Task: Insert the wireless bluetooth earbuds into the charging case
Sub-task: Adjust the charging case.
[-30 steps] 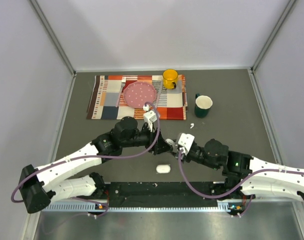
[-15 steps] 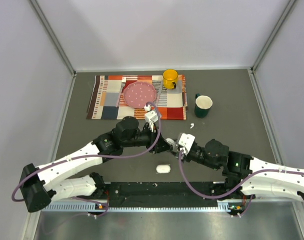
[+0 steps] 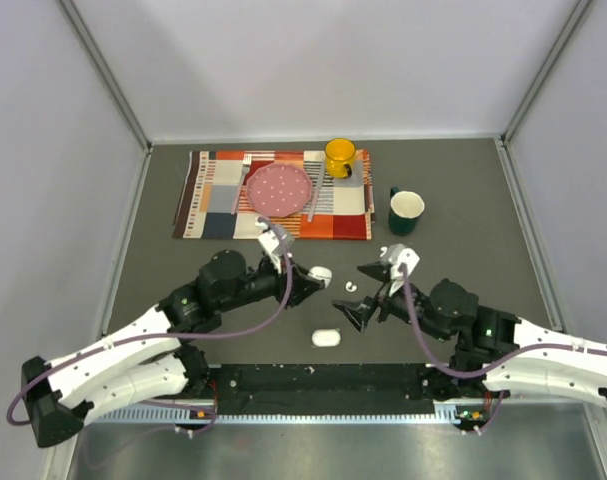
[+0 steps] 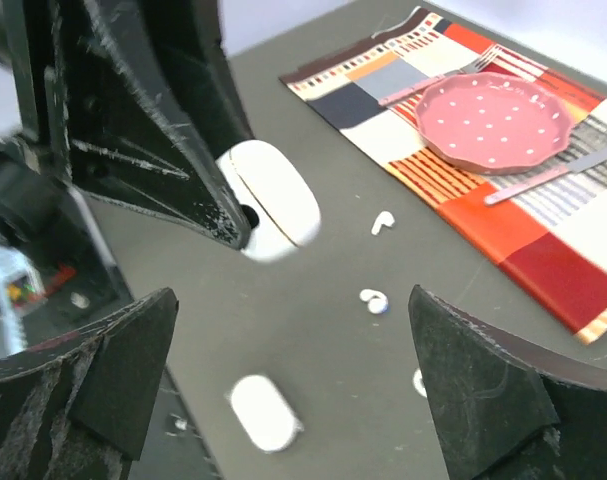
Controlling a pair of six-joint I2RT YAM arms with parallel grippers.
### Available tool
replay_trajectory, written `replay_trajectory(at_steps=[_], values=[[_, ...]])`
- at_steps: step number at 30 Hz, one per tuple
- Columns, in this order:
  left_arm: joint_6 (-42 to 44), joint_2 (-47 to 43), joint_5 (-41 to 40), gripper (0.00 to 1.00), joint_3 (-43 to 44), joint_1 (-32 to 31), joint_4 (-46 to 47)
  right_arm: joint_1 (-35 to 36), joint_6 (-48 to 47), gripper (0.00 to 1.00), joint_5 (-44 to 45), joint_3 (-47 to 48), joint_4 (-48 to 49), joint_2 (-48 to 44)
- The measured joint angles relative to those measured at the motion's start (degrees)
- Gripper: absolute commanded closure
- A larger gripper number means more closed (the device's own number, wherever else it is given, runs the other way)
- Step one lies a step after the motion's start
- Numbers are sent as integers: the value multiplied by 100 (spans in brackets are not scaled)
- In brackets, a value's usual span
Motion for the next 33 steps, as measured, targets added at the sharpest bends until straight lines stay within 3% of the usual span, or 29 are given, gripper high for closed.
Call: replay_trajectory(at_steps=[5,11,15,22,29,33], values=[[645,-1115,-450,100,-855,0,697,0,1215,1,140,4,4,-446],[1443,-1967,-590,100,-1663,0,1626,-111,2636,1,374,492,-413,-299],[1991,-2293,-538,100,-1853,0,2096,-802,3639,1,-7,929,-610,-59],[2627,-2111,-483,100,-1733,0,2699,-2177,4531,1,-1755,1733,-684,905],[2931,-1611,-417,100,-1725,0,3215,-2267,5337,1,-2953,1971,-422,1674],[2990,-1416,-402,100,-1722,0,3416,-2269,6019,2,-3309,1753,313,1882]])
